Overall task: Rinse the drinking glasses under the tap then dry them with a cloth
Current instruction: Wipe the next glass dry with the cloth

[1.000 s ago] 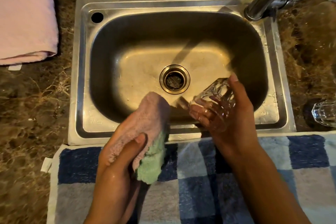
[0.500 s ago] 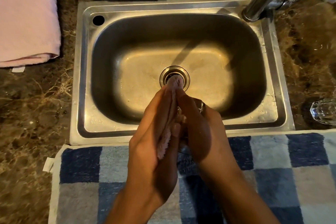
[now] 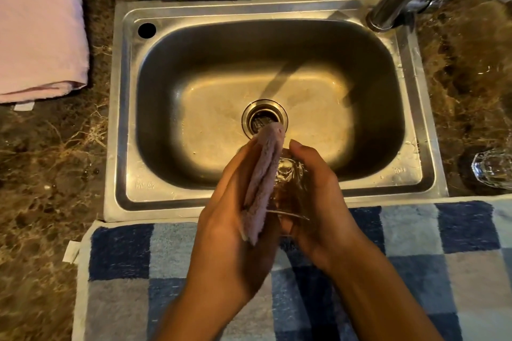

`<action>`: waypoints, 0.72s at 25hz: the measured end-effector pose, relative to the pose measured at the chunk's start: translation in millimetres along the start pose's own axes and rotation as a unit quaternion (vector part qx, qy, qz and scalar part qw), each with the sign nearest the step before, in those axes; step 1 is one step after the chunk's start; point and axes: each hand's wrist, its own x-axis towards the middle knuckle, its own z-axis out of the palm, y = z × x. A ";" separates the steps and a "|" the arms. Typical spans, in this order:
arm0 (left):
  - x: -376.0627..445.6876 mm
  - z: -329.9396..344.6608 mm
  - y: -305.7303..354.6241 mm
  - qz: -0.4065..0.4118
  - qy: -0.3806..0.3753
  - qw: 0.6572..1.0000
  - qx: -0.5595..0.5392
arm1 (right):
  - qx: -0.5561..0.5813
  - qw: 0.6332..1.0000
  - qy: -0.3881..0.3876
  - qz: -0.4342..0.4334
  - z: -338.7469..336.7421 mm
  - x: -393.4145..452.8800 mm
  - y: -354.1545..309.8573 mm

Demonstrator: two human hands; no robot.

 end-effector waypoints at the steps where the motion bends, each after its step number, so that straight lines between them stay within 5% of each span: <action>1: 1.2 1.2 -2.9 -0.010 0.005 0.999 -0.032 | -0.041 0.999 0.001 0.008 1.9 -0.2 1.8; 4: 12.9 -1.8 -12.3 -0.042 0.046 0.997 -0.048 | -0.234 0.972 -0.010 -0.035 -0.6 -5.5 4.9; 8: 10.0 -3.7 -26.1 0.026 0.031 0.987 0.157 | -0.495 0.858 -0.033 -0.132 -6.7 -8.2 -9.8; 11: 7.7 -1.4 -29.8 -0.001 0.003 0.978 0.210 | -0.564 0.813 -0.069 -0.129 -3.4 -1.2 -8.9; 14: 8.1 -1.4 -25.5 0.034 0.010 0.973 0.228 | -0.682 0.702 0.066 -0.193 3.5 2.4 5.7; 16: 16.3 -2.6 -21.0 0.047 0.053 0.982 0.174 | -0.667 0.698 0.086 -0.246 -1.1 5.6 10.2; 18: 27.7 0.0 -16.9 -0.022 0.093 0.995 0.016 | -0.587 0.751 0.104 -0.284 1.3 8.9 7.1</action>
